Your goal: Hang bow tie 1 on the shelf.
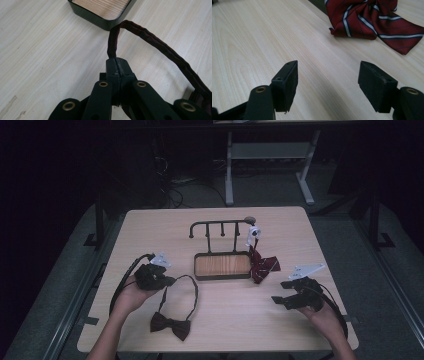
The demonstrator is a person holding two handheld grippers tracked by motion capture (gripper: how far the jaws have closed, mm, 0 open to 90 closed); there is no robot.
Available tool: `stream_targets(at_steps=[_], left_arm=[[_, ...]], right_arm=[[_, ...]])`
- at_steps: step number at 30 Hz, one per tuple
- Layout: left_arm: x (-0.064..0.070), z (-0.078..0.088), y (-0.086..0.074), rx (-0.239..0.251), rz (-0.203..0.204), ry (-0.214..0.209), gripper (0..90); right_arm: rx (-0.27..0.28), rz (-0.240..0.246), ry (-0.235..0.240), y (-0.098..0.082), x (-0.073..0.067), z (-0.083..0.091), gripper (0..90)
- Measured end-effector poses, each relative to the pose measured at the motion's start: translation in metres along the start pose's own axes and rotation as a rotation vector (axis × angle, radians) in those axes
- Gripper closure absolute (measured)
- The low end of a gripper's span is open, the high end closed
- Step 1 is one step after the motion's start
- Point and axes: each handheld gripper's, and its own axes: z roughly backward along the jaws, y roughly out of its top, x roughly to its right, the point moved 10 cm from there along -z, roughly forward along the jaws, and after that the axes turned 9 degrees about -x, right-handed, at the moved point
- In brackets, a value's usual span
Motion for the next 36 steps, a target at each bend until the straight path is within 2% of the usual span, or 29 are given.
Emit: stream_targets(at_steps=[16, 20, 24, 36], left_arm=[[0.005, 0.032, 0.018, -0.035, -0.065, -0.043, 89.6], [0.005, 0.04, 0.021, -0.069, -0.089, -0.035, 89.6], [0.006, 0.05, 0.026, -0.08, -0.107, -0.04, 89.6], [0.01, 0.077, 0.044, -0.068, -0.142, -0.064, 89.7]], right_arm=[[0.018, -0.026, 0.004, -0.003, 0.006, 0.004, 31.5], [0.022, -0.024, -0.002, -0.003, 0.007, 0.006, 31.4], [0.027, -0.027, -0.006, -0.003, 0.007, 0.007, 31.3], [0.03, -0.018, -0.011, -0.004, 0.009, 0.007, 31.0]])
